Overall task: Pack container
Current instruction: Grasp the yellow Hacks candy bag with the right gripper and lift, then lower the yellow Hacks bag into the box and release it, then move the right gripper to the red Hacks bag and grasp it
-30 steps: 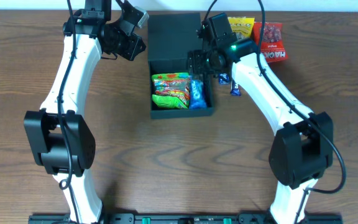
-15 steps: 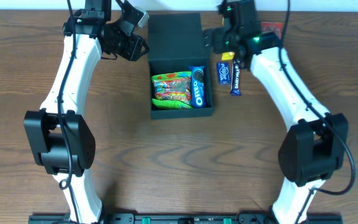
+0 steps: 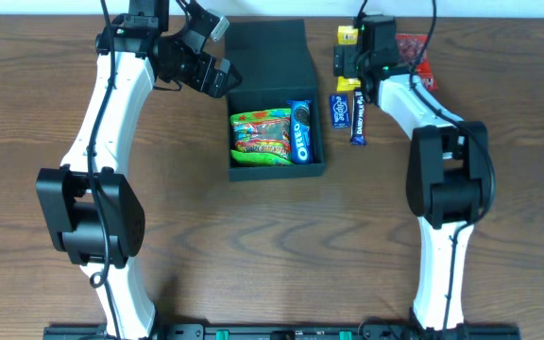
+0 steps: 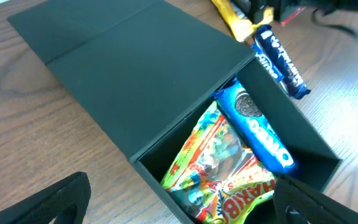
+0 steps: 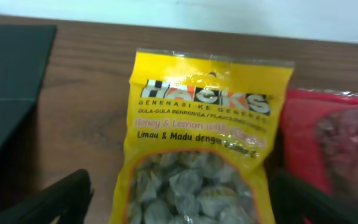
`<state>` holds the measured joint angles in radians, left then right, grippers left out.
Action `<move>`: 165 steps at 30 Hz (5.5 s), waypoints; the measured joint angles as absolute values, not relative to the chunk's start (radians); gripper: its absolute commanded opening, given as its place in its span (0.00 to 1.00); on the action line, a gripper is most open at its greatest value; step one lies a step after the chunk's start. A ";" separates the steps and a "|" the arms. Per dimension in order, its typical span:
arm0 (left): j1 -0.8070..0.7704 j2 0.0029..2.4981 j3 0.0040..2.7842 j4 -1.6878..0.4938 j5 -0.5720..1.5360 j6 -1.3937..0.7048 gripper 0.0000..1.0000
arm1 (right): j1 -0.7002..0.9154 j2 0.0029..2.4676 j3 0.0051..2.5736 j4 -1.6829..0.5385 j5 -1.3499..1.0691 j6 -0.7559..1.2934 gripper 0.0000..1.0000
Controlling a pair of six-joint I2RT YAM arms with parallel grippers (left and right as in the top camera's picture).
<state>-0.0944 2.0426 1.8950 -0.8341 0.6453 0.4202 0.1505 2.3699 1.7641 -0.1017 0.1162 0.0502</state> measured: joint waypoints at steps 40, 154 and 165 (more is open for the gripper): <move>-0.030 2.043 1.904 -0.751 0.651 0.341 0.95 | 0.262 1.865 1.805 -0.474 0.123 0.148 0.01; 0.144 2.043 2.064 -0.915 0.651 0.262 0.95 | 0.067 2.122 1.792 -0.345 0.006 0.036 0.85; 0.144 2.043 2.064 -0.916 0.651 0.262 0.95 | -0.034 2.397 1.792 -0.002 0.044 0.033 0.95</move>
